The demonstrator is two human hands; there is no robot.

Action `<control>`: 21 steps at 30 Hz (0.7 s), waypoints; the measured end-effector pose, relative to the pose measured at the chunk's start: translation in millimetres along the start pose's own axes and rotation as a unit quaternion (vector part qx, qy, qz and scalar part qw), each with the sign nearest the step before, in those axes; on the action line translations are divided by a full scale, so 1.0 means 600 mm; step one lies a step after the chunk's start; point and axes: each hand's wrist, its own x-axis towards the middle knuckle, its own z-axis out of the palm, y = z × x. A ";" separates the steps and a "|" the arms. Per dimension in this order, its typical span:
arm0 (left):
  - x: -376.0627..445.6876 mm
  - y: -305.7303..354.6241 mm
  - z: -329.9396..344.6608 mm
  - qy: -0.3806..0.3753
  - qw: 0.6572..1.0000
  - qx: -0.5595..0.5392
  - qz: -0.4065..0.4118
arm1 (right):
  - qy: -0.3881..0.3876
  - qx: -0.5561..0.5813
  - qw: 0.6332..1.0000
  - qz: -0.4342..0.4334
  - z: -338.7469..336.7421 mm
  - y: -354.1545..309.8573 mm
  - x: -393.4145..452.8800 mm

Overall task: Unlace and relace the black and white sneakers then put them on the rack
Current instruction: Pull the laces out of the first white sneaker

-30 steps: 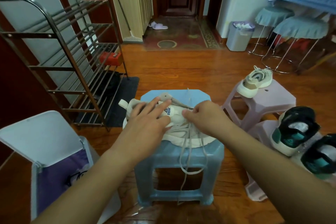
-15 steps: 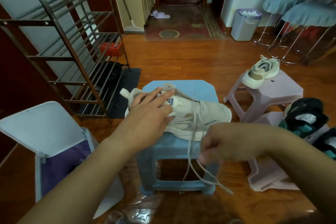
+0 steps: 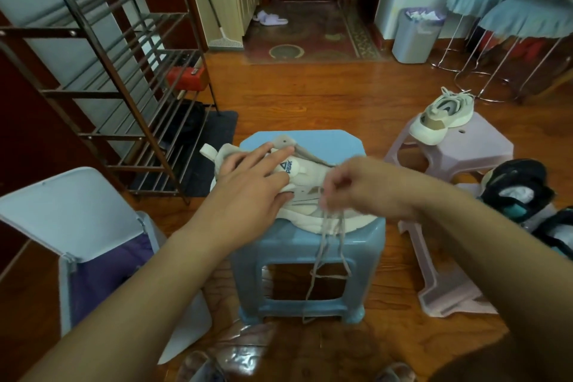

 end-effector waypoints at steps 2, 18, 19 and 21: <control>0.002 0.001 0.001 0.002 1.000 0.001 -0.001 | -0.266 -0.058 0.960 -0.059 0.017 -0.027 -0.047; -0.002 -0.010 -0.010 -0.032 0.998 -0.039 0.025 | 0.183 -0.302 0.924 -0.144 -0.011 0.064 0.048; 0.000 -0.010 -0.011 -0.038 0.998 -0.041 0.029 | 0.173 -0.338 0.911 -0.160 -0.013 0.060 0.050; 0.003 -0.014 -0.017 -0.051 0.997 -0.039 0.040 | 0.155 -0.396 0.883 -0.197 -0.010 0.056 0.051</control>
